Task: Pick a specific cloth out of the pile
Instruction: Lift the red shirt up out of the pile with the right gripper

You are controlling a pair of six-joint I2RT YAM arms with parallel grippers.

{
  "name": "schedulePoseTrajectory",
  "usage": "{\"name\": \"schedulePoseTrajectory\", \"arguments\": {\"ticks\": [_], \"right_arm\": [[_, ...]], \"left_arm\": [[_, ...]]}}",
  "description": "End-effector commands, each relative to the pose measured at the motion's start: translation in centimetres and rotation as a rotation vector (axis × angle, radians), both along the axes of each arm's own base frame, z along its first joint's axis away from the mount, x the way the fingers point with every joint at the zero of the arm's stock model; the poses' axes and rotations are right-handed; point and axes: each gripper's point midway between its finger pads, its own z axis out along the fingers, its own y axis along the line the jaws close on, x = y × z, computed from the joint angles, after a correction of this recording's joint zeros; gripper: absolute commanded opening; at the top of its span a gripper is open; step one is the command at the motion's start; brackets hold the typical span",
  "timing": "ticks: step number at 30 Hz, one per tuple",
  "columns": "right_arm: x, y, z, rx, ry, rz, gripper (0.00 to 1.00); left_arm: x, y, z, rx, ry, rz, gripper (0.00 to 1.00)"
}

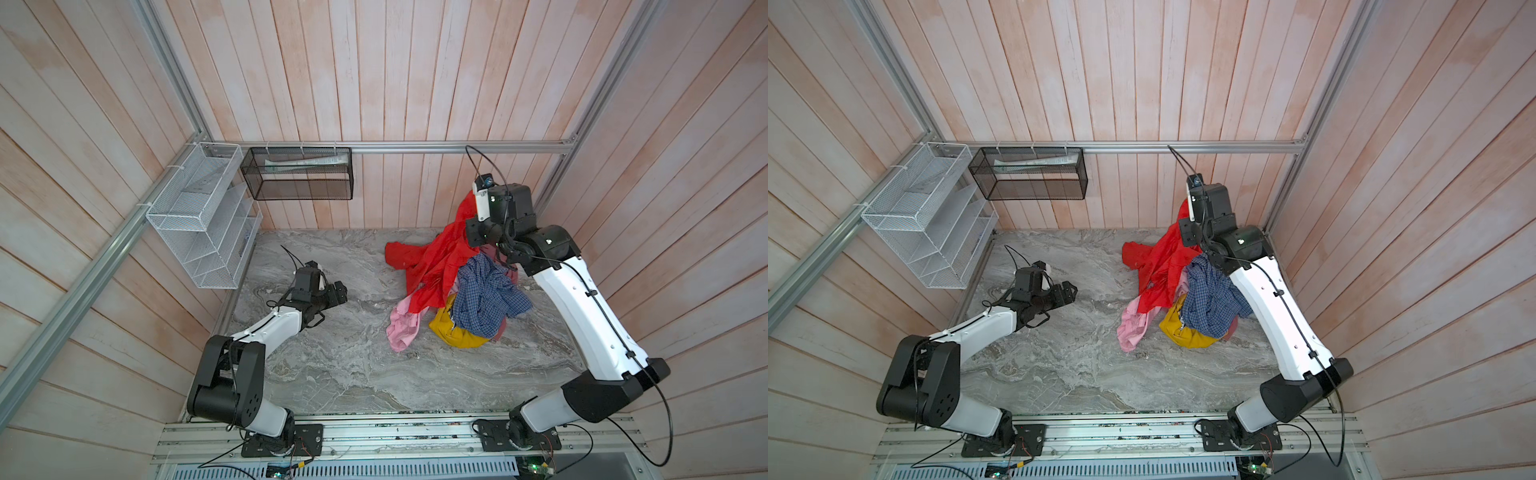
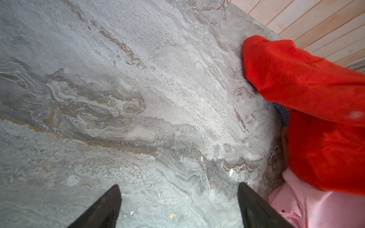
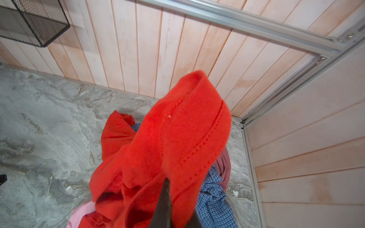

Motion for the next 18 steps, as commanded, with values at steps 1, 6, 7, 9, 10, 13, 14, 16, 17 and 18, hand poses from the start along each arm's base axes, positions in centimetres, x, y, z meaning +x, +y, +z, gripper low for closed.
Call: {"name": "schedulePoseTrajectory", "arguments": {"ticks": [1,6,7,9,10,13,14,16,17,18], "right_arm": [[-0.4,-0.5,3.2,0.052,-0.089,-0.027,0.0],[-0.7,2.0,6.3,0.17,-0.178,0.071,0.0],[-0.8,2.8,7.1,0.186,-0.202,0.097,0.0],[-0.9,4.7,8.2,0.211,-0.232,0.155,0.0],[-0.9,5.7,8.7,0.222,-0.24,0.187,0.0],[-1.1,8.3,10.1,0.248,-0.27,0.269,0.0],[-1.2,9.4,10.6,0.259,-0.279,0.303,0.0],[-1.4,10.9,11.2,0.279,-0.292,0.349,0.0],[-1.4,11.5,11.5,0.289,-0.294,0.368,0.0],[-1.3,11.9,11.6,0.299,-0.295,0.382,0.0]], "left_arm": [[0.2,-0.4,0.2,-0.016,-0.02,-0.028,0.93],[0.8,-1.9,1.8,-0.024,-0.073,-0.087,0.93],[1.0,-2.5,2.4,-0.027,-0.094,-0.107,0.93],[1.4,-4.0,4.3,-0.059,-0.157,-0.173,0.93],[1.7,-5.2,5.8,-0.07,-0.209,-0.219,0.93],[2.4,-8.7,10.0,-0.059,-0.343,-0.347,0.96],[2.8,-9.8,11.4,-0.068,-0.382,-0.385,0.96],[3.3,-11.8,14.1,-0.124,-0.444,-0.449,0.97],[3.6,-12.6,15.6,-0.161,-0.479,-0.47,0.97],[3.7,-13.2,16.8,-0.188,-0.511,-0.485,0.98]]}}
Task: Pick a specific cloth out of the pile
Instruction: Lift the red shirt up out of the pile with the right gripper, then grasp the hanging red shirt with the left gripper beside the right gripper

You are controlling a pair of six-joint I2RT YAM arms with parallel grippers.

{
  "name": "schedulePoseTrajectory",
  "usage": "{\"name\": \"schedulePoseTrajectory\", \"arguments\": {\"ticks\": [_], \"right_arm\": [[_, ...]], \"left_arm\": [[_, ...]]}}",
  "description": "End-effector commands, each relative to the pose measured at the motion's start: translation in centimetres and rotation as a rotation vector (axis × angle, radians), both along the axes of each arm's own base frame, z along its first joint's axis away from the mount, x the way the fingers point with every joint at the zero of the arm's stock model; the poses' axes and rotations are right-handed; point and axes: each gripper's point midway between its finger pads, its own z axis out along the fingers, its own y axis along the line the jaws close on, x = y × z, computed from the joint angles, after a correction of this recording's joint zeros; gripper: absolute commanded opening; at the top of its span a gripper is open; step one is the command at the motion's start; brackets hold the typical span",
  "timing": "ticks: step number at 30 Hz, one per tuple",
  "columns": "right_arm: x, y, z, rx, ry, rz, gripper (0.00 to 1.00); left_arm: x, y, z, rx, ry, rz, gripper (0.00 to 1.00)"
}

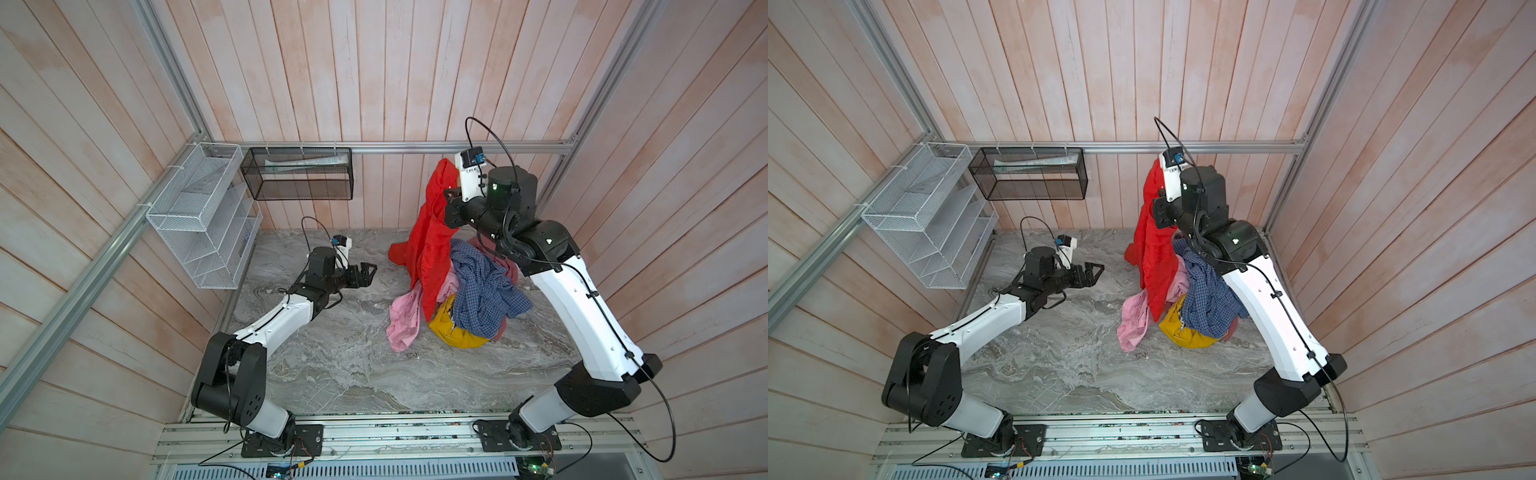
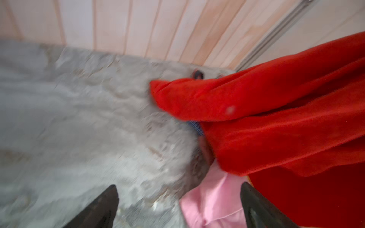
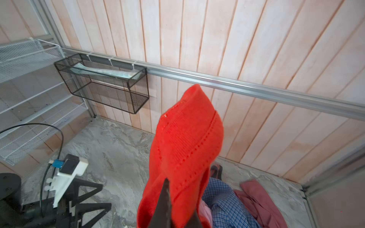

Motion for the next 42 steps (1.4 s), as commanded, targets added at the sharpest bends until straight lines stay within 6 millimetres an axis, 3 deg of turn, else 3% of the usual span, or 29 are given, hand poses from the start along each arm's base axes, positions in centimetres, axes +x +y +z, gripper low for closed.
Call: {"name": "schedulePoseTrajectory", "arguments": {"ticks": [1,5,8,15,24,26,30,35,39,41,42], "right_arm": [[-0.3,2.2,2.8,0.075,-0.072,0.087,0.0],[-0.3,3.4,3.0,0.1,-0.076,0.133,0.0],[-0.4,4.2,3.2,0.119,-0.08,0.167,0.0],[-0.6,5.3,3.5,0.145,-0.087,0.228,0.0],[-1.0,5.6,2.3,0.154,-0.065,0.25,0.0],[-1.1,5.3,2.0,0.162,-0.064,0.244,0.0],[-0.9,4.1,0.4,0.197,-0.03,0.226,0.0],[-0.5,2.4,-3.1,0.218,0.042,0.194,0.0],[-0.1,1.5,-4.8,0.21,0.068,0.145,0.09],[0.4,0.5,-5.4,0.232,0.082,0.107,0.24],[0.5,0.1,-5.4,0.24,0.084,0.101,0.25]], "left_arm": [[0.6,-2.9,5.6,-0.097,-0.171,-0.13,0.99],[-0.2,-5.8,9.8,-0.151,-0.296,-0.248,1.0],[-1.0,-8.0,11.4,-0.182,-0.338,-0.345,1.0],[-1.9,-13.1,11.7,-0.179,-0.369,-0.479,1.0],[2.0,-15.7,11.5,-0.182,-0.37,-0.442,0.99],[2.4,-16.0,11.5,-0.185,-0.37,-0.442,0.88],[3.3,-15.5,12.3,-0.169,-0.392,-0.389,0.43],[3.8,-13.2,15.0,-0.147,-0.438,-0.329,0.0],[3.4,-10.6,18.3,-0.161,-0.499,-0.273,0.0],[2.8,-9.3,20.0,-0.163,-0.531,-0.243,0.0],[2.5,-8.7,20.7,-0.165,-0.547,-0.233,0.0]]}}
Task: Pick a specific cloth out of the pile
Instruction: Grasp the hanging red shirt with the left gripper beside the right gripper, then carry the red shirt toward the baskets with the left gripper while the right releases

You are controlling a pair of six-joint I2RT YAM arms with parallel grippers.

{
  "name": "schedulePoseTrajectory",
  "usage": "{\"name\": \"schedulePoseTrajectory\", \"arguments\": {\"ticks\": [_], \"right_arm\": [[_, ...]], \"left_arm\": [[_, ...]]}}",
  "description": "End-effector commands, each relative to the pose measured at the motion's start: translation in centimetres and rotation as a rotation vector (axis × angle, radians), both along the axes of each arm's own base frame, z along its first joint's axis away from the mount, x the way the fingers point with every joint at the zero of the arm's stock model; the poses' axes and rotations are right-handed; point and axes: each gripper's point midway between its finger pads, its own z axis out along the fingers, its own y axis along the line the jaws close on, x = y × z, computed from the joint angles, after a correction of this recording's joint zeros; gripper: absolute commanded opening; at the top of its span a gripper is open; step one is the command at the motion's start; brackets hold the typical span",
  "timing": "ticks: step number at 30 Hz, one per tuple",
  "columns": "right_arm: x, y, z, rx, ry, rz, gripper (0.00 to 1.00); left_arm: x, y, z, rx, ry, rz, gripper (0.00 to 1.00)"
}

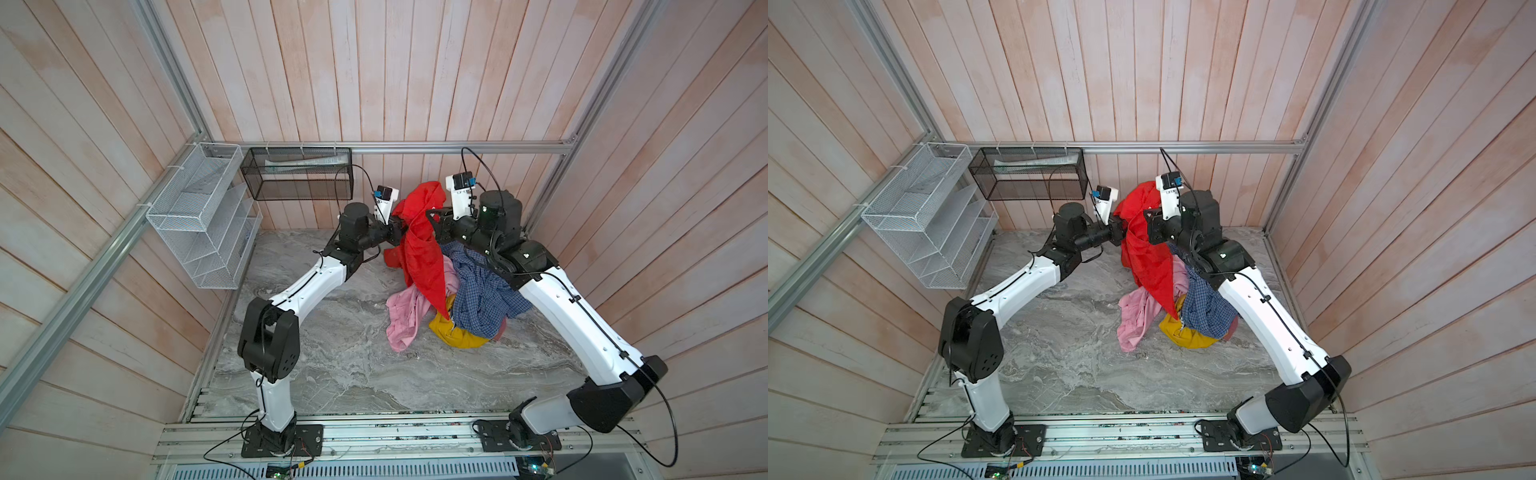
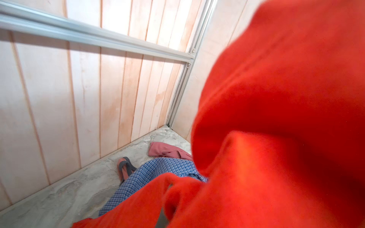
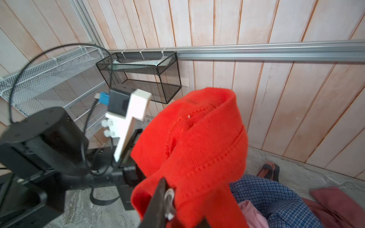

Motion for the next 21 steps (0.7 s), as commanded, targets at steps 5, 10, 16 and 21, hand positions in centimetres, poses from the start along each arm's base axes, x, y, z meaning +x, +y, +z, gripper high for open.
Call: {"name": "schedulePoseTrajectory", "arguments": {"ticks": [5,10,16,21], "right_arm": [[0.2,-1.6,1.5,0.065,-0.035,-0.043,0.57],[0.4,-1.8,1.0,0.058,-0.021,-0.06,0.71],[0.2,-2.4,0.1,0.046,-0.008,-0.078,0.72],[0.2,-3.0,-0.9,0.034,-0.001,-0.106,0.73]], "left_arm": [[-3.7,4.7,10.7,-0.111,-0.21,0.091,0.0],[-5.3,5.6,14.0,-0.15,-0.259,0.101,0.0],[-5.7,8.6,16.6,-0.126,-0.322,0.216,0.0],[-5.9,12.0,18.5,-0.087,-0.369,0.329,0.0]]}}
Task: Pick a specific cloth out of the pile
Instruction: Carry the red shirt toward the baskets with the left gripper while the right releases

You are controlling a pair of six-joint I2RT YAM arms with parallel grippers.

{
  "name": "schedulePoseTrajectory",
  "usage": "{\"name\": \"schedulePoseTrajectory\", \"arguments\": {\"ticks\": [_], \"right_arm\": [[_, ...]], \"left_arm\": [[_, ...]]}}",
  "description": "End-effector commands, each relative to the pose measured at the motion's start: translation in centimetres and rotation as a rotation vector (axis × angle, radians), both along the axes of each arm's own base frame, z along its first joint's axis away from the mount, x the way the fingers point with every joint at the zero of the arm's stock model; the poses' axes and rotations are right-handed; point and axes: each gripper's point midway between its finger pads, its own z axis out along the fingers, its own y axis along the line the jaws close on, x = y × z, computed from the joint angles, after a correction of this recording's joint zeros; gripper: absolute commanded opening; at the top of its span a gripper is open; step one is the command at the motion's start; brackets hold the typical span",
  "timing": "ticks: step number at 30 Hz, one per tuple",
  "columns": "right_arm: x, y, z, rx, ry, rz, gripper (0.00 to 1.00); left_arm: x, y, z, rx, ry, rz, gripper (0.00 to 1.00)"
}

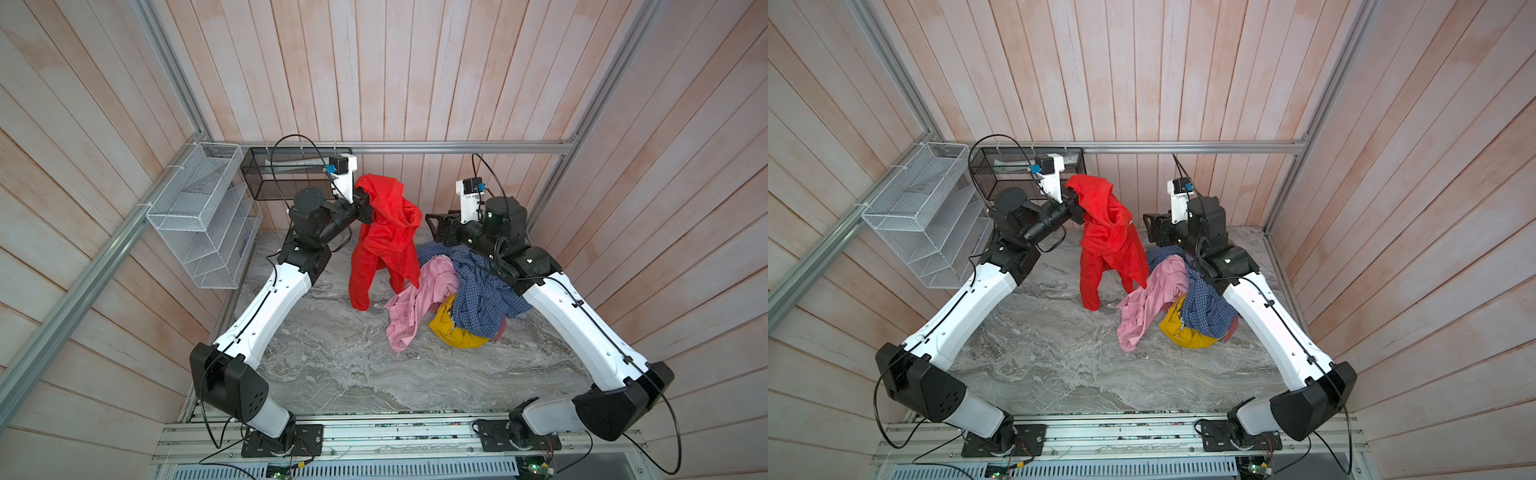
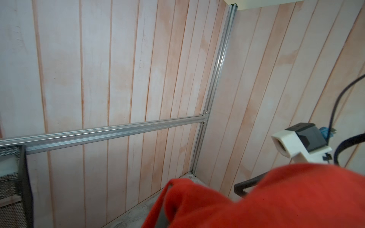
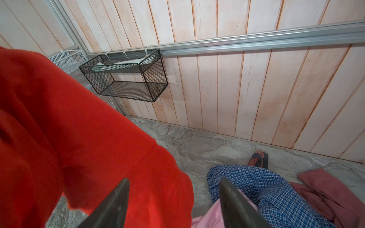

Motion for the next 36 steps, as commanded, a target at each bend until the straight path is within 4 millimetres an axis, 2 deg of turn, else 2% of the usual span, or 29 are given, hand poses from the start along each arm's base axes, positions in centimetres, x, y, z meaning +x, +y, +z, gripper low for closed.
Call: {"name": "schedulePoseTrajectory", "arguments": {"ticks": [1,7,11,20,28,32,36], "right_arm": [[-0.1,-0.9,0.3,0.013,-0.022,-0.039,0.73],[0.0,-1.0,-0.9,0.009,0.003,-0.044,0.73],[0.0,-1.1,-1.8,0.01,0.016,-0.05,0.73],[-0.2,-1.4,-2.8,0.014,0.024,-0.062,0.73],[-0.1,-1.3,-3.0,0.015,0.028,-0.06,0.73],[-0.2,-1.3,-3.1,0.02,0.03,-0.06,0.73],[-0.1,-1.2,-3.5,0.027,0.033,-0.06,0.73]], "left_arm": [[-1.9,3.6,5.5,-0.003,-0.133,0.12,0.0],[-2.3,8.4,7.7,0.005,-0.163,0.258,0.0],[-2.3,10.7,8.6,0.012,-0.169,0.316,0.0],[-2.0,15.2,8.9,0.028,-0.158,0.439,0.0],[-1.4,19.4,6.9,0.041,-0.091,0.555,0.0],[-0.6,21.4,4.7,0.061,-0.052,0.604,0.0],[0.6,22.4,2.3,0.06,0.004,0.598,0.0]]}}
